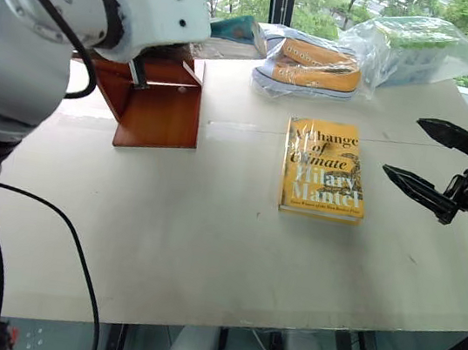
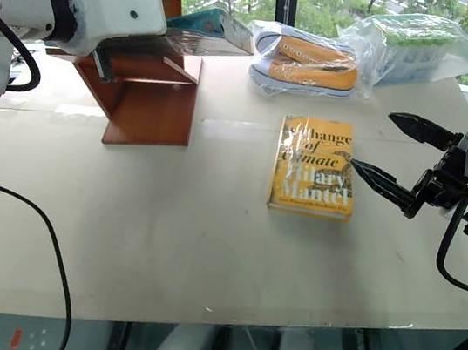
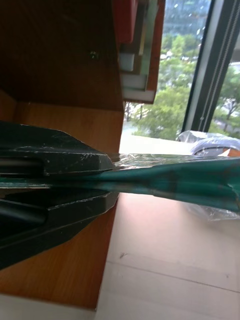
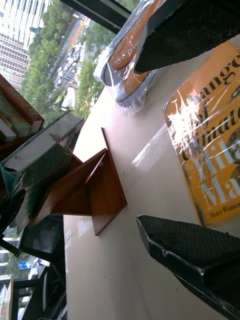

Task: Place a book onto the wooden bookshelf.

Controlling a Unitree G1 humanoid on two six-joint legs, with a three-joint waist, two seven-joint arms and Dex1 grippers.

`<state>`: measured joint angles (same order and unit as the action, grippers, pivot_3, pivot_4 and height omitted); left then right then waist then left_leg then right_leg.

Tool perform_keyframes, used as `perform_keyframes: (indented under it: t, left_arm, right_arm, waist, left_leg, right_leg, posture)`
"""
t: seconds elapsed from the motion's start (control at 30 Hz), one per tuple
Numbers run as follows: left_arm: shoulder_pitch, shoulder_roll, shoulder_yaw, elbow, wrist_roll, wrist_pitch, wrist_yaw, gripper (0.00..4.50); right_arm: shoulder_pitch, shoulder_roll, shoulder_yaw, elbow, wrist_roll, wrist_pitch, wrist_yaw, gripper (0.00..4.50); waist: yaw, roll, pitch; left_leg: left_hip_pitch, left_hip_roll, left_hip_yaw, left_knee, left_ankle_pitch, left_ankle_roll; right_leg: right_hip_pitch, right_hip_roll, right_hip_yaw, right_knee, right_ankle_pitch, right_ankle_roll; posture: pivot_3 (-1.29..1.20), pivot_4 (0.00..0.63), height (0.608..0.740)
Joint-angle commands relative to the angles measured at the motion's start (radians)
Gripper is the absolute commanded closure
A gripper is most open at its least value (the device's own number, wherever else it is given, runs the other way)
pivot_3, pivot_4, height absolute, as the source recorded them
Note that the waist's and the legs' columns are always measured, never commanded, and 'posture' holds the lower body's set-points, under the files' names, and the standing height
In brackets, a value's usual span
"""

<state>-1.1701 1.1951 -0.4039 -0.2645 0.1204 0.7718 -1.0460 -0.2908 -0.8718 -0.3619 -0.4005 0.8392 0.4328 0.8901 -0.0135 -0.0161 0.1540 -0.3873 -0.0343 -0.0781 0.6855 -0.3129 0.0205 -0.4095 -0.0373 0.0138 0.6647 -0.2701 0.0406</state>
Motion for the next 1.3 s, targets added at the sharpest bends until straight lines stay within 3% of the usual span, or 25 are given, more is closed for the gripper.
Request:
perform_keyframes:
  t: [0.03,0.27,0.43,0.47,0.53,0.6,0.67,0.73,0.83,0.93,1.0,1.03,1.07,1.17,1.23,1.3]
  left_arm:
    - [0.001,0.065,0.0,0.037,0.085,-0.019,-0.069,4.4]
    - [0.056,0.11,-0.002,0.055,0.201,-0.01,-0.143,4.4]
    - [0.09,0.053,0.017,0.082,0.207,0.009,-0.132,4.4]
    - [0.088,0.034,0.028,0.081,0.199,0.032,-0.133,3.85]
    - [0.088,0.021,0.072,0.055,0.173,0.061,-0.145,3.42]
    - [0.047,-0.047,0.203,0.001,0.051,0.211,-0.168,2.55]
    - [0.008,-0.049,0.379,-0.037,-0.127,0.338,-0.271,1.66]
    - [0.016,-0.014,0.544,-0.052,-0.261,0.382,-0.349,1.66]
    - [0.093,0.003,0.802,-0.11,-0.458,0.632,-0.432,1.66]
    - [0.312,-0.126,1.004,-0.309,-0.592,0.814,-0.421,1.66]
    - [0.557,-0.249,1.067,-0.48,-0.629,0.794,-0.379,1.66]
    - [0.631,-0.297,1.087,-0.526,-0.643,0.782,-0.351,1.66]
    - [0.708,-0.417,1.088,-0.559,-0.623,0.698,-0.269,1.66]
    - [0.929,-0.696,0.961,-0.554,-0.487,0.357,-0.005,1.66]
    - [0.984,-0.758,0.881,-0.51,-0.442,0.223,0.084,1.66]
    - [1.069,-0.758,0.814,-0.471,-0.41,0.078,0.092,1.66]
  right_arm:
    - [-0.038,0.011,-0.039,-0.019,0.045,-0.003,-0.002,0.0]
    - [-0.049,0.036,-0.015,-0.018,0.035,-0.016,0.01,0.0]
    - [-0.069,0.051,0.013,-0.002,0.012,-0.021,0.018,0.0]
    - [-0.072,0.053,0.016,-0.002,0.006,-0.022,0.017,0.0]
    - [-0.086,0.053,0.015,-0.008,0.014,-0.009,0.004,0.0]
    - [-0.1,0.051,0.012,-0.015,0.025,0.006,-0.007,0.0]
    - [-0.119,0.053,0.018,-0.015,0.029,0.016,-0.019,0.0]
    - [-0.135,0.061,0.027,-0.016,0.03,0.022,-0.028,0.0]
    - [-0.162,0.08,0.043,-0.012,0.036,0.033,-0.045,0.0]
    - [-0.184,0.091,0.05,0.008,0.035,0.036,-0.042,0.0]
    - [-0.2,0.104,0.047,0.026,0.045,0.037,-0.044,0.0]
    - [-0.204,0.107,0.045,0.032,0.048,0.038,-0.045,0.0]
    - [-0.201,0.108,0.043,0.033,0.047,0.037,-0.041,0.0]
    - [-0.171,0.104,0.023,0.012,0.058,0.043,-0.042,0.0]
    - [-0.136,0.093,-0.002,-0.004,0.07,0.051,-0.042,0.0]
    - [-0.07,0.074,-0.034,-0.027,0.069,0.06,-0.036,0.0]
  waist:
    - [-0.01,0.0,0.0]
    - [-0.025,0.0,0.0]
    - [-0.032,0.0,0.0]
    - [-0.032,0.0,0.0]
    - [-0.03,0.0,0.0]
    - [-0.028,0.0,0.0]
    - [-0.026,-0.005,0.003]
    - [-0.031,-0.007,0.004]
    - [-0.035,-0.005,0.003]
    - [-0.023,-0.003,0.003]
    - [-0.017,0.004,0.0]
    - [-0.015,0.003,0.0]
    - [-0.012,-0.003,0.002]
    - [0.002,-0.004,0.0]
    - [0.017,-0.007,0.0]
    - [0.026,-0.006,0.0]
  left_leg:
    - [0.001,0.0,0.001,-0.001,0.0,0.0]
    - [0.002,0.0,0.001,-0.001,0.0,0.0]
    - [0.007,0.001,0.003,-0.002,0.0,0.0]
    - [0.007,0.001,0.003,-0.002,0.0,0.0]
    - [0.007,0.0,0.003,-0.001,0.0,0.0]
    - [0.007,0.0,0.003,0.0,0.0,0.0]
    - [0.006,0.0,0.002,0.002,0.0,0.0]
    - [0.003,0.0,0.001,0.002,0.0,0.0]
    - [0.004,0.0,0.001,0.001,0.0,0.0]
    - [0.005,0.0,0.001,0.0,0.0,0.0]
    - [0.005,0.0,-0.002,0.0,0.0,0.0]
    - [0.006,-0.001,-0.001,0.001,0.0,0.0]
    - [0.006,-0.001,-0.002,0.002,0.0,0.0]
    - [0.007,0.0,-0.003,0.005,0.0,-0.001]
    - [0.007,-0.001,-0.003,0.005,0.0,-0.001]
    - [0.007,0.0,-0.004,0.005,0.001,-0.002]
  right_leg:
    - [0.0,0.0,0.001,0.0,0.0,0.0]
    - [0.0,0.0,0.003,0.001,0.0,0.0]
    - [0.0,0.0,0.009,0.006,0.0,0.0]
    - [-0.001,0.001,0.01,0.008,0.0,0.0]
    - [-0.002,0.002,0.01,0.01,0.0,0.0]
    - [-0.002,0.002,0.01,0.012,0.0,0.0]
    - [-0.002,0.001,0.009,0.012,0.0,0.0]
    - [-0.004,0.001,0.007,0.012,0.0,0.0]
    - [-0.004,0.0,0.007,0.012,0.0,0.0]
    - [-0.004,-0.003,0.005,0.01,0.0,0.0]
    - [-0.001,-0.006,0.004,0.006,0.0,0.0]
    - [0.0,-0.008,0.005,0.007,0.0,0.0]
    - [0.001,-0.008,0.005,0.008,0.0,0.0]
    - [0.002,-0.008,0.004,0.007,0.002,-0.001]
    - [0.003,-0.008,0.004,0.008,0.003,-0.001]
    - [0.002,-0.008,0.003,0.008,0.003,-0.002]
  posture:
    - [0.0,0.15,0.74]
    - [0.0,0.15,0.74]
    - [0.0,0.15,0.74]
    - [0.0,0.15,0.74]
    - [0.0,0.15,0.74]
    - [0.0,0.15,0.74]
    - [0.0,0.15,0.74]
    - [0.0,0.15,0.74]
    - [0.0,0.15,0.74]
    - [0.0,0.15,0.74]
    - [0.0,0.15,0.74]
    - [0.0,0.15,0.74]
    - [0.0,0.15,0.74]
    - [0.0,0.15,0.74]
    - [0.0,0.15,0.74]
    - [0.0,0.15,0.74]
